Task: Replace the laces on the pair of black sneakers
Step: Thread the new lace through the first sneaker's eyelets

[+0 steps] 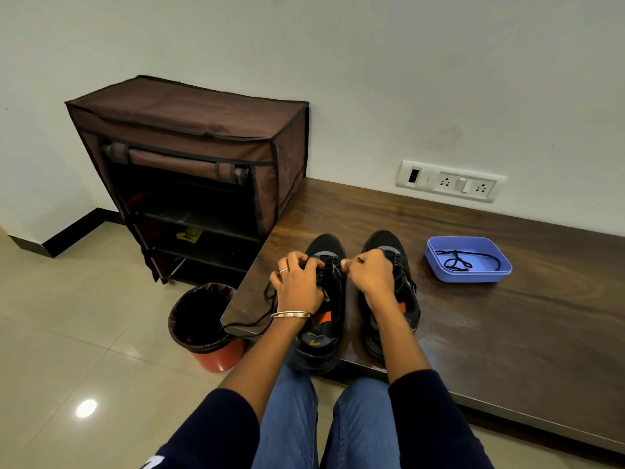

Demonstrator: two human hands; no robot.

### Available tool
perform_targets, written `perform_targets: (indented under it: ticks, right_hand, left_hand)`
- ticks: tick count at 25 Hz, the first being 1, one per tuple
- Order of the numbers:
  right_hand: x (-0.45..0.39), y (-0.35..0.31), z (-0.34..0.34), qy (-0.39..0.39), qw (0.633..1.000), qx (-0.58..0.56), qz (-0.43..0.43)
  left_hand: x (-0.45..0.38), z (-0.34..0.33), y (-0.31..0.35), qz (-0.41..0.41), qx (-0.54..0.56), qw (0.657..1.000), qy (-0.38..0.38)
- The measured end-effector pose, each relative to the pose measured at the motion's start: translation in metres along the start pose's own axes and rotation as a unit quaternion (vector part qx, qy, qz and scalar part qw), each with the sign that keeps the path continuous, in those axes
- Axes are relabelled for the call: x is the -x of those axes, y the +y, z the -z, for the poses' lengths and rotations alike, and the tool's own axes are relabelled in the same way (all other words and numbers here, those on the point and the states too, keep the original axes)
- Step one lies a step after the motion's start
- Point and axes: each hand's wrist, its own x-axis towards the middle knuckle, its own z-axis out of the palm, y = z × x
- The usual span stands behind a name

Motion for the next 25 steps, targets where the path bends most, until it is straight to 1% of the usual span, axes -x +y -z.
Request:
perform_targets:
  ticks: [1, 2, 3, 4, 5, 6, 7, 8, 9, 11, 12, 13, 15, 16, 17, 20, 23, 25]
  right_hand:
    - [0.004, -0.006, 0.008, 0.028, 0.996, -0.087, 0.015]
    - [0.009, -0.014, 0.020, 0.053, 0.977, -0.202, 0.036]
    - [0.015, -0.023, 0.034, 0.073, 0.940, -0.329, 0.058]
    - [0.018, -0.030, 0.050, 0.082, 0.891, -0.439, 0.077]
    - [0.021, -0.035, 0.066, 0.085, 0.845, -0.519, 0.095]
    - [0.022, -0.038, 0.079, 0.087, 0.815, -0.563, 0.110]
    - [0.023, -0.040, 0.087, 0.087, 0.805, -0.575, 0.119]
    - [0.022, -0.039, 0.088, 0.088, 0.819, -0.555, 0.117]
    - [0.022, -0.038, 0.084, 0.088, 0.852, -0.505, 0.108]
    - [0.014, -0.029, 0.060, 0.069, 0.937, -0.331, 0.087]
    - [0.009, -0.022, 0.044, 0.046, 0.967, -0.240, 0.072]
    - [0.003, -0.013, 0.029, 0.018, 0.985, -0.164, 0.059]
    - [-0.006, 0.002, 0.003, -0.022, 0.998, -0.044, 0.051]
    - [-0.007, 0.006, -0.006, -0.033, 0.998, -0.010, 0.051]
    - [-0.007, 0.009, -0.012, -0.039, 0.998, 0.006, 0.052]
    - [-0.009, 0.011, -0.017, -0.047, 0.998, -0.004, 0.041]
    - [-0.009, 0.009, -0.014, -0.038, 0.998, -0.003, 0.043]
    - [-0.009, 0.008, -0.013, -0.061, 0.997, 0.023, 0.052]
  left_hand:
    - [0.000, 0.000, -0.001, 0.003, 0.006, 1.000, 0.002]
    - [0.000, 0.000, -0.001, 0.006, 0.015, 1.000, 0.000]
    - [0.000, 0.000, -0.001, 0.011, 0.026, 1.000, -0.005]
    - [-0.001, -0.001, -0.001, 0.020, 0.038, 0.999, -0.008]
    - [-0.001, -0.001, -0.001, 0.031, 0.054, 0.998, -0.009]
    - [-0.002, -0.001, -0.002, 0.043, 0.075, 0.996, -0.008]
    - [-0.003, -0.002, -0.003, 0.054, 0.101, 0.993, -0.009]
    - [-0.004, -0.002, -0.004, 0.065, 0.127, 0.990, -0.015]
    - [-0.005, -0.002, -0.005, 0.074, 0.150, 0.986, -0.024]
    - [-0.005, -0.002, -0.005, 0.087, 0.185, 0.978, -0.032]
    - [-0.004, -0.001, -0.006, 0.093, 0.199, 0.975, -0.028]
    - [-0.004, 0.001, -0.006, 0.095, 0.209, 0.973, -0.022]
    - [-0.003, 0.001, -0.007, 0.088, 0.214, 0.973, -0.010]
    - [-0.002, 0.000, -0.007, 0.083, 0.213, 0.974, -0.004]
    - [-0.002, 0.000, -0.008, 0.079, 0.211, 0.974, 0.000]
    - [-0.002, 0.000, -0.007, 0.074, 0.205, 0.976, 0.007]
    - [0.000, 0.001, -0.006, 0.073, 0.201, 0.977, 0.006]
    - [0.001, 0.002, -0.005, 0.074, 0.199, 0.977, 0.008]
